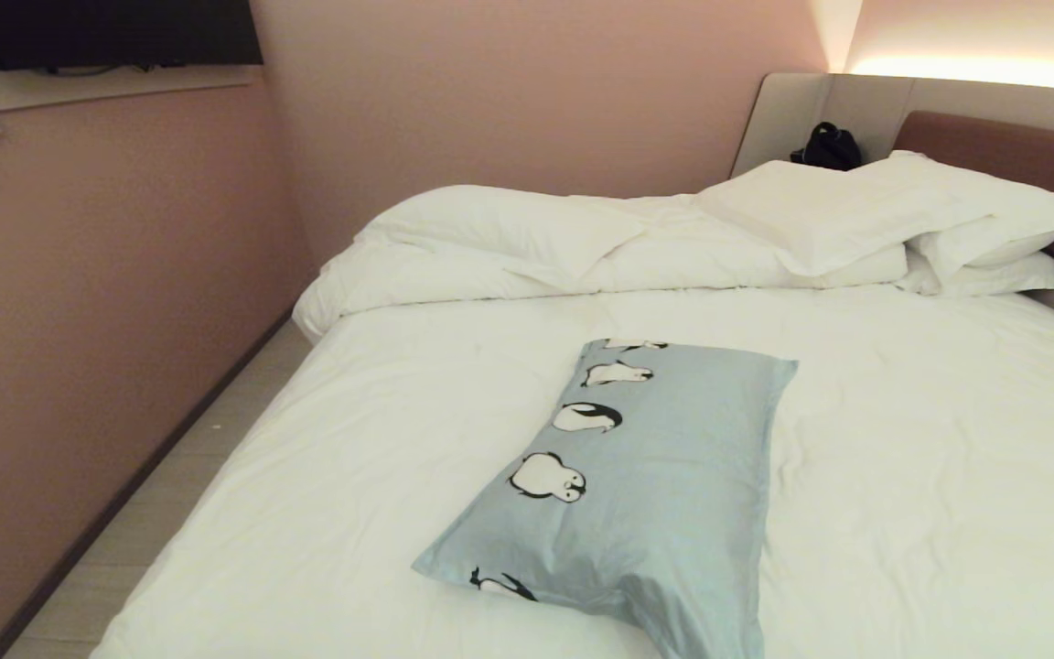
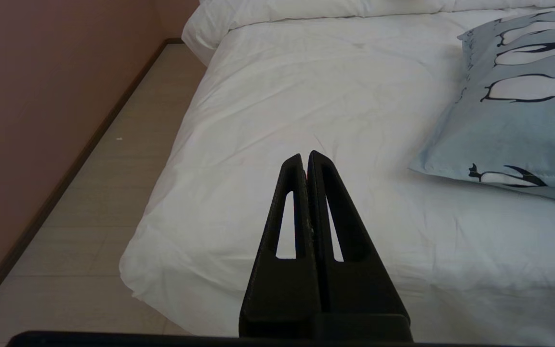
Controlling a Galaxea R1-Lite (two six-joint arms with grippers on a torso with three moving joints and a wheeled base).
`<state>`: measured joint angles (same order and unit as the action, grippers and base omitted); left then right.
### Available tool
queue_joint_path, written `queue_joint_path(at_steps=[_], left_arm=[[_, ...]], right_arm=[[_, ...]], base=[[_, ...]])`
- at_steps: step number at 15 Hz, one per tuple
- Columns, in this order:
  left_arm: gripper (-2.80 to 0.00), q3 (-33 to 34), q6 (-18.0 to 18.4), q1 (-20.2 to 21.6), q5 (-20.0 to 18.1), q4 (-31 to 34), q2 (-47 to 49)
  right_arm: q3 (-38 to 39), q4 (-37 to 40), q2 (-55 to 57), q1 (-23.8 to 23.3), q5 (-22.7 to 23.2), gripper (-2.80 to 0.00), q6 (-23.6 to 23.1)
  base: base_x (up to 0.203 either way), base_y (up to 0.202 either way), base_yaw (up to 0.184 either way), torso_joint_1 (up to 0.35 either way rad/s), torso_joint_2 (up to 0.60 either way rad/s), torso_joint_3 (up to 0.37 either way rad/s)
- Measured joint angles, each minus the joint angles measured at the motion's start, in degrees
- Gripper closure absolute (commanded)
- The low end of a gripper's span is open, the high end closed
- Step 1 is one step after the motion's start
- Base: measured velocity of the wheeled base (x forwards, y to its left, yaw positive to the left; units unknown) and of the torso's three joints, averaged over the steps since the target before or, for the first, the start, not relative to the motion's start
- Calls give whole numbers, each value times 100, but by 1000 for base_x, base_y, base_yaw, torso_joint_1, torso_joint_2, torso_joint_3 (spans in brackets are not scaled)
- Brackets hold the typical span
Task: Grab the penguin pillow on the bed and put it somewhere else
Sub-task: Pick up the pillow
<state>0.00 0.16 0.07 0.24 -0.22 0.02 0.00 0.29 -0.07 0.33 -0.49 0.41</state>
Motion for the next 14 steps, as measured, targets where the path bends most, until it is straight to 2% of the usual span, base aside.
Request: queue_joint_path(at_steps=[14], left_arm=[[0, 0, 2, 0, 0, -2, 0]], right_arm=[[0, -2, 0, -2, 7, 0, 0]], base=[[0, 0, 0, 0, 0, 0]])
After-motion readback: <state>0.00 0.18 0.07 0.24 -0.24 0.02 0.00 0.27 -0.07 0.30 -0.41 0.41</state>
